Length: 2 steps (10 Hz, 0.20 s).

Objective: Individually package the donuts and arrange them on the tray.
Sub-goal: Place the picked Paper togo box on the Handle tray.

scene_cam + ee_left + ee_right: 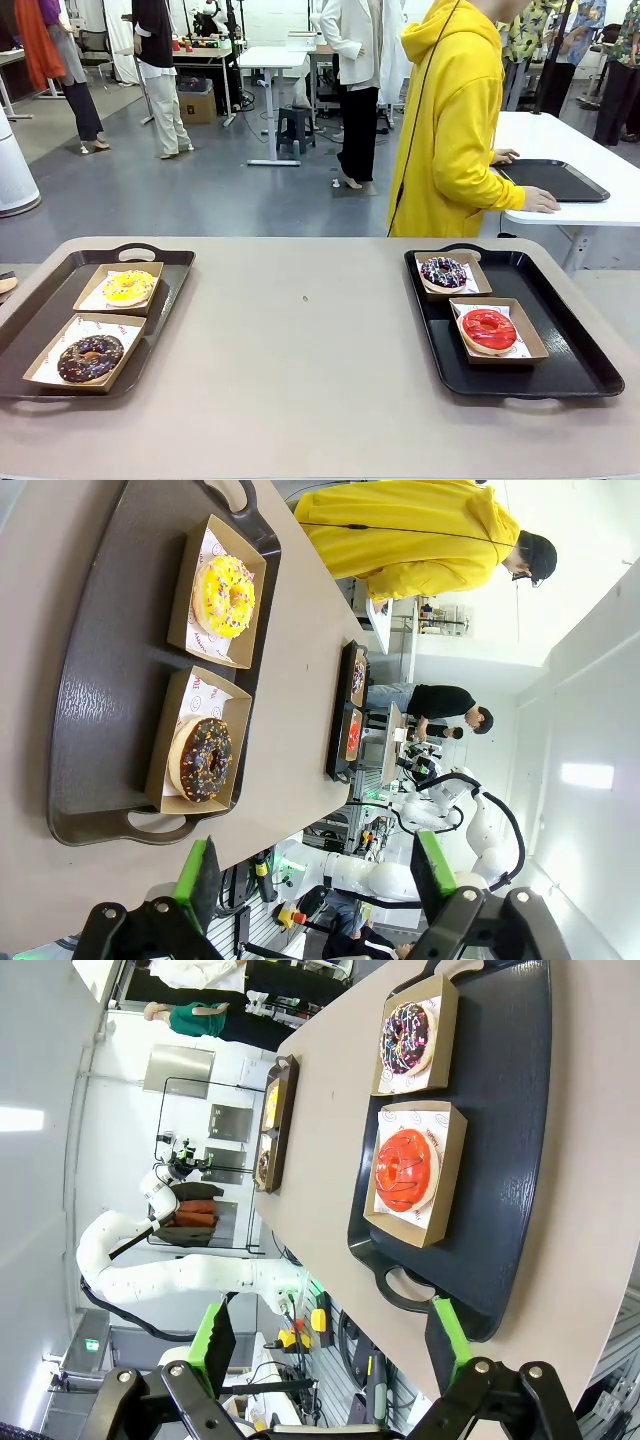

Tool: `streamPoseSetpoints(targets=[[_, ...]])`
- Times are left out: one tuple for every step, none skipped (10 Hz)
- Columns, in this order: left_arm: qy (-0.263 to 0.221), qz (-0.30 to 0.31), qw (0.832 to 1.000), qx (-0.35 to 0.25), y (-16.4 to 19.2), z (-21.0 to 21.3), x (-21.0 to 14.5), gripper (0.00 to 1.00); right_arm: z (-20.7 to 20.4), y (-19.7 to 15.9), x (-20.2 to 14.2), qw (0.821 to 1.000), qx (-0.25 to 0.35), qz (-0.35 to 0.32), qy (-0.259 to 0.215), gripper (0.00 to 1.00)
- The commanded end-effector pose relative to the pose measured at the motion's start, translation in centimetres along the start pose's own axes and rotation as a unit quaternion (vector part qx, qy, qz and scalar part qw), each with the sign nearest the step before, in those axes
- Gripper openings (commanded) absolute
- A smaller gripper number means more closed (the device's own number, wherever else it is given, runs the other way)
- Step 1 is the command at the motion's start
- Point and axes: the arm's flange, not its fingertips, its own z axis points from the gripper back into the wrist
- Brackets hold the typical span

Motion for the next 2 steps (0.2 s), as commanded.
streamPoseSetpoints(targets=[[-0.004, -0.004, 1.0, -0.008, -0.11, 0.23, -0.08, 1.0, 0.05, 0.14, -0.19, 1.0, -0.002, 0.0, 0.007, 1.0], [-0.004, -0.004, 1.0, -0.008, -0.11, 0.23, -0.08, 1.0, 0.05, 0.14, -0.19, 1.0, -0.002, 0.0, 0.007, 1.0]])
